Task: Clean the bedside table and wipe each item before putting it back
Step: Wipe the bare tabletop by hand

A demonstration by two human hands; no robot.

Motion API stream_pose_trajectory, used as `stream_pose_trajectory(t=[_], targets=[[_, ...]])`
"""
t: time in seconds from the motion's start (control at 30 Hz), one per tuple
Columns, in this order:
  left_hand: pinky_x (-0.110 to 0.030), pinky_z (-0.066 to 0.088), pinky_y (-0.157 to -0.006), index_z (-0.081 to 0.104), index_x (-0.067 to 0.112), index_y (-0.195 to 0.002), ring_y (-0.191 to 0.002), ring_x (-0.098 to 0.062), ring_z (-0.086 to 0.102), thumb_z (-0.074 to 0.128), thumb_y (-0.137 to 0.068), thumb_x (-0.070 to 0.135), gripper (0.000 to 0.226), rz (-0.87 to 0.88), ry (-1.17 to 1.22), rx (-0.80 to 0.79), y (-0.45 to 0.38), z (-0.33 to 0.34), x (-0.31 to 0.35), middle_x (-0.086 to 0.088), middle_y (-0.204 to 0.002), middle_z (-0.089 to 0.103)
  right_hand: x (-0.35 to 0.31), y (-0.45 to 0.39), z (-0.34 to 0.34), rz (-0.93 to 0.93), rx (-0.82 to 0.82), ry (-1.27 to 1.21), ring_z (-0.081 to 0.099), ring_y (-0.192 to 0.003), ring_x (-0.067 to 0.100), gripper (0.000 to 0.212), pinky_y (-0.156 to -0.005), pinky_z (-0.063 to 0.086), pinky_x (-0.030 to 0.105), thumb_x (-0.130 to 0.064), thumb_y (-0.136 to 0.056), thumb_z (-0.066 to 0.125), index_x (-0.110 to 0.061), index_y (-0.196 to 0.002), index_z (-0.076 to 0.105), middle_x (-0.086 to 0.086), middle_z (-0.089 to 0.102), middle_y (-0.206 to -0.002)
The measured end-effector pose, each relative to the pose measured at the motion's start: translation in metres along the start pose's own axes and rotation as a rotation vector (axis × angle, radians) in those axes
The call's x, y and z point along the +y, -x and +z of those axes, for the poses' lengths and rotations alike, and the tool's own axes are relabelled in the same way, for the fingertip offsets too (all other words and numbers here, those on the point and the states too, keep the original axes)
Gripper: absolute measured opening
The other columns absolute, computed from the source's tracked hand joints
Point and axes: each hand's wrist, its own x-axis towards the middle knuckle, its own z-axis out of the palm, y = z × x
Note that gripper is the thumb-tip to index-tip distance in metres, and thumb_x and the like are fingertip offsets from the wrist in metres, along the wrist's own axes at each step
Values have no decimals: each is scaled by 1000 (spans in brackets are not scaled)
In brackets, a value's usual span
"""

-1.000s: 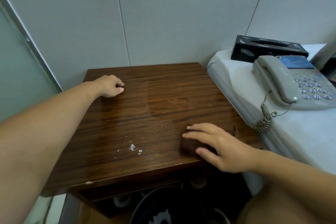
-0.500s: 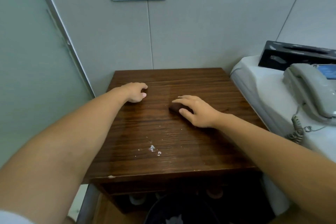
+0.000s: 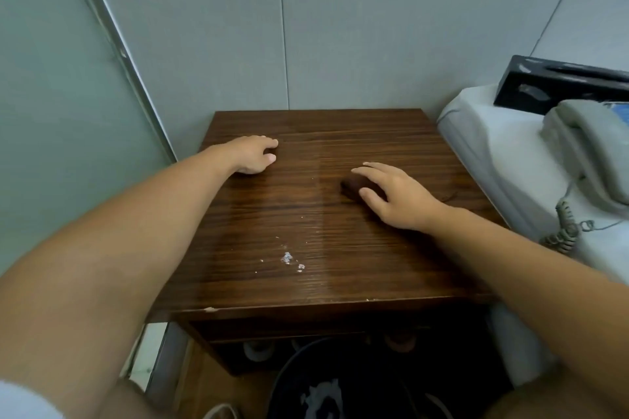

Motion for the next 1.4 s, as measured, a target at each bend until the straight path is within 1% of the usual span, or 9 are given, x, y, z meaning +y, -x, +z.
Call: stream_pose_trajectory(t=[0.1, 0.27, 0.43, 0.63, 0.77, 0.87, 1.13, 1.27, 1.4], targets=[[-43, 15, -128, 27, 27, -163, -159, -27, 17, 41, -111, 37, 55, 12, -6, -14, 1, -1, -1, -3, -172, 19, -23, 14, 8, -15, 8, -26, 33, -151, 19, 49, -123, 21, 30, -32, -105, 55, -26, -152, 48, 4, 43, -160], [-46, 17, -128, 28, 30, -163, -158, -30, 19, 43, -110, 38, 56, -4, -13, -17, -2, -5, -2, -2, -172, 21, -66, 102, 5, -363, -163, -81, 24, -154, 7, 48, -125, 19, 26, -35, -105, 54, -31, -153, 48, -8, 36, -163], [-47, 20, -128, 28, 32, -163, -158, -30, 20, 45, -110, 38, 56, -11, -7, -34, 0, -8, 0, -1, -172, 21, -47, 60, -8, -183, -153, -51, 24, -151, -2, 51, -120, 16, 14, -43, -105, 52, -37, -154, 43, -13, 35, -163], [-48, 20, -127, 25, 32, -164, -158, -29, 18, 44, -110, 38, 57, -15, 20, -42, 5, -7, 1, 2, -173, 16, -5, -89, 14, 164, -36, -13, 39, -147, 26, 53, -122, 34, 46, -46, -105, 48, -28, -154, 42, 3, 42, -160], [-53, 19, -127, 25, 33, -163, -158, -29, 18, 45, -110, 38, 57, -30, 33, -46, 2, -5, 0, 2, -173, 16, -11, -148, 23, 208, -9, -13, 40, -145, 31, 51, -119, 36, 49, -42, -106, 46, -26, -154, 42, 6, 42, -160], [-54, 19, -127, 25, 34, -163, -158, -30, 18, 44, -110, 39, 57, -24, 32, -46, 2, -2, -1, 3, -173, 15, -24, -143, 23, 116, -8, -16, 42, -145, 26, 47, -120, 33, 41, -35, -106, 51, -25, -152, 48, 3, 47, -156], [-48, 19, -128, 27, 33, -163, -158, -28, 19, 44, -109, 43, 57, 34, 6, -45, 2, -5, -7, 1, -172, 17, -92, 36, 17, -537, -311, -162, 23, -154, 3, 46, -126, 19, 26, -31, -104, 58, -29, -150, 52, -6, 41, -161], [-50, 19, -128, 26, 32, -163, -158, -27, 18, 44, -109, 42, 57, 25, 29, -42, 4, -3, -8, 1, -173, 16, -92, 47, 10, -595, -382, -175, 25, -153, 4, 46, -125, 22, 27, -30, -106, 57, -27, -151, 51, -4, 40, -162], [-51, 17, -128, 25, 34, -163, -159, -28, 17, 43, -110, 42, 57, -2, 33, -53, 9, -5, -3, 3, -173, 14, -61, -30, 19, -358, -146, -83, 39, -148, 14, 45, -124, 30, 36, -29, -104, 57, -22, -148, 54, 3, 52, -154]])
